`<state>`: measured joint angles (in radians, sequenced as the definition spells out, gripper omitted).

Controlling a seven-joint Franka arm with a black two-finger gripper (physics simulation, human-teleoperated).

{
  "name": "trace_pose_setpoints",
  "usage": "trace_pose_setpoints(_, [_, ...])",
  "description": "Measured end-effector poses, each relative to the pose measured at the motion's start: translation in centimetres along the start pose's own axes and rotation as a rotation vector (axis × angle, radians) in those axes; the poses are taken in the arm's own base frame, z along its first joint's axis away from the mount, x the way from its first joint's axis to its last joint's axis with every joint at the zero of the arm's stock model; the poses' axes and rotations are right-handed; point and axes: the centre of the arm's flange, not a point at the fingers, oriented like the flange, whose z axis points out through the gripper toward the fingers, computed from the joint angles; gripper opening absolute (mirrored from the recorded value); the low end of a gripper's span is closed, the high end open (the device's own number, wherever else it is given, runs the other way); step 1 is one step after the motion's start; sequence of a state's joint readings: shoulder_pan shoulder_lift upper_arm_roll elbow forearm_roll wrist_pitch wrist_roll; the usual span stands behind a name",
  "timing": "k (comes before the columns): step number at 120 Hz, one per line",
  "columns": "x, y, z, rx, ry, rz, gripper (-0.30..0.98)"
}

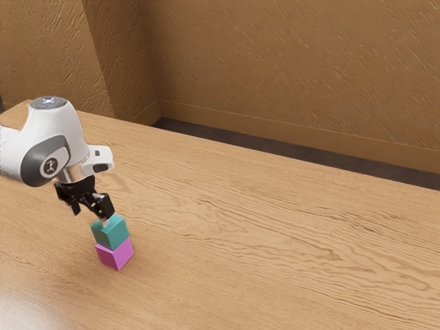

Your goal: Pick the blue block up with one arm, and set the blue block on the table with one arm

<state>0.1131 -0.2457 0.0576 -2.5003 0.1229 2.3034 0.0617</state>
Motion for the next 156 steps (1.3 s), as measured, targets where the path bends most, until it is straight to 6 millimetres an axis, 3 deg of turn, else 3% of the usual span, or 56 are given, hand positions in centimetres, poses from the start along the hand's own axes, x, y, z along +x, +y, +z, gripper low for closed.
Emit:
trace_pose_setpoints(33, [1.8, 1.3, 1.9, -0.003, 0.004, 0.02, 0.69])
trace_pose_setpoints(92, [2.4, 2.4, 6.4, -0.013, -0.043, 0.024, 0.69])
trace_pose_setpoints(99, [2.4, 2.4, 6.7, -0.016, -0.044, 0.018, 0.64])
trace_pose_setpoints(110, [2.5, 2.3, 6.8, -0.019, -0.041, 0.012, 0.51])
trace_pose_setpoints(131, [2.6, 2.3, 6.8, -0.017, -0.034, 0.005, 0.49])
trace_pose_setpoints(145, [4.0, 2.4, 5.2, -0.011, 0.008, 0.011, 0.4])
trace_pose_setpoints(156, [5.3, 3.8, 3.7, -0.007, 0.044, 0.037, 0.4])
